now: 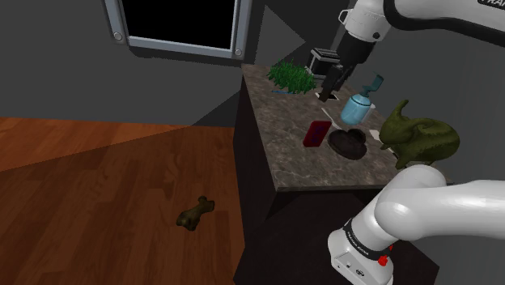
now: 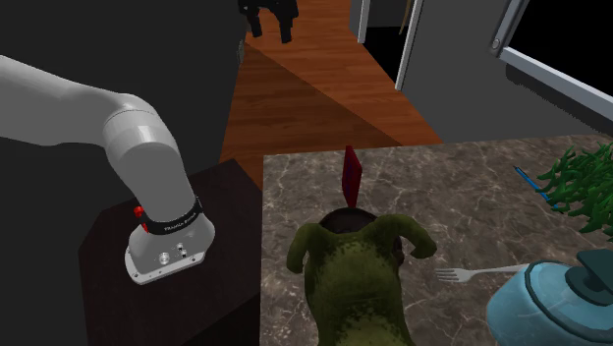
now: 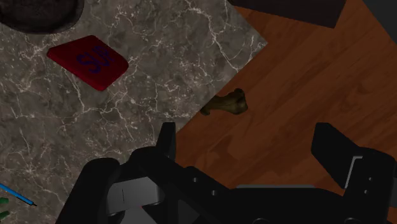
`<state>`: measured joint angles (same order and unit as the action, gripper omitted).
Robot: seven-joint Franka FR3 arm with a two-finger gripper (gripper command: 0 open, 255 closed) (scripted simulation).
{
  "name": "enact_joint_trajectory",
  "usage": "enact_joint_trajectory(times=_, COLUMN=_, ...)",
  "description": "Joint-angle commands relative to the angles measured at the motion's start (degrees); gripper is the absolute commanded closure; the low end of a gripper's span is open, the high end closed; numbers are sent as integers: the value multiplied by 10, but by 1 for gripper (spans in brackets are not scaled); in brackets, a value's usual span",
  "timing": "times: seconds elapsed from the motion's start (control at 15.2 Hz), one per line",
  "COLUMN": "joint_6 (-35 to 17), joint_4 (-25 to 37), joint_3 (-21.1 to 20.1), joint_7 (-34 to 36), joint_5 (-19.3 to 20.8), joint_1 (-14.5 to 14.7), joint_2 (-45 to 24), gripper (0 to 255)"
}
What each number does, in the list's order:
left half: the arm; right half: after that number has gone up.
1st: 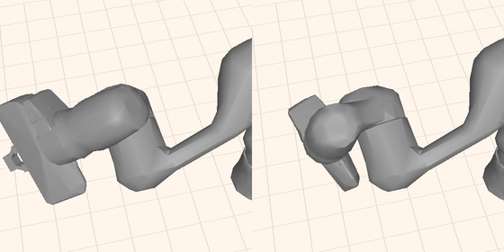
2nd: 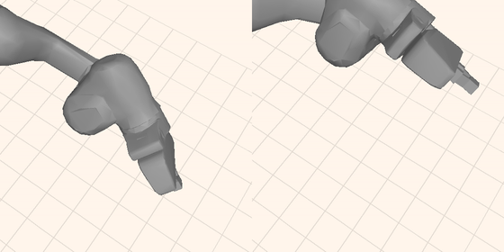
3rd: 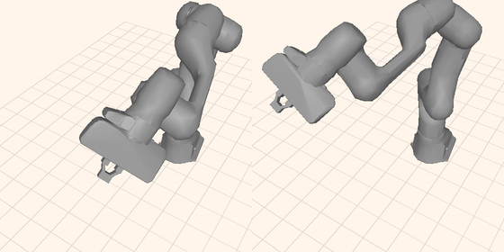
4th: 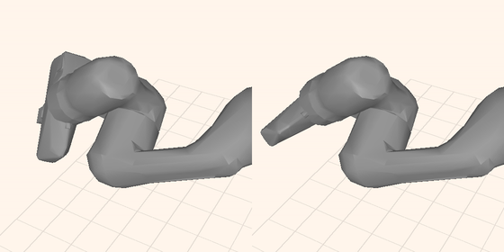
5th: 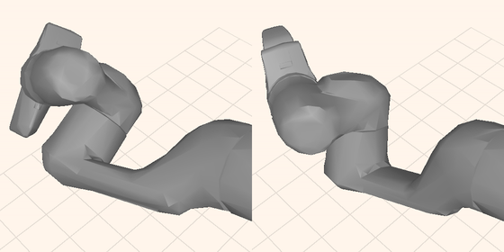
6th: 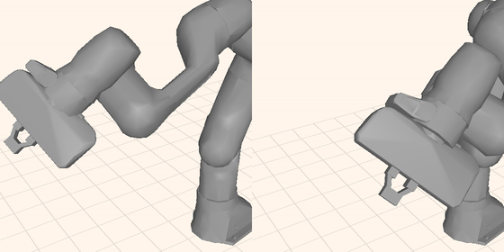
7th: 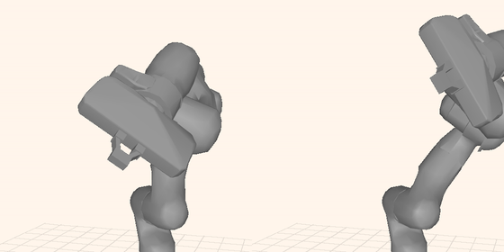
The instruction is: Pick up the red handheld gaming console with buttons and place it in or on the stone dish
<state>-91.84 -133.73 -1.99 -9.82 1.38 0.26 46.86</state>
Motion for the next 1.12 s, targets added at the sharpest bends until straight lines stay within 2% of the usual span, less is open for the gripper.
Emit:
enact_joint_trajectory(times=0.0, joint_6=0, joint_4=0, joint_3=0, joint_7=0, joint_5=0, joint_1=0, joint_2=0, gripper=0)
enact_joint_trajectory(times=0.53, joint_6=-110, joint_4=-77, joint_3=105, joint_7=-174, joint_5=55, joint_1=8, joint_2=-42, gripper=0)
enact_joint_trajectory(times=1.06, joint_6=-233, joint_4=-92, joint_3=212, joint_7=-348, joint_5=91, joint_1=23, joint_2=-159, gripper=0)
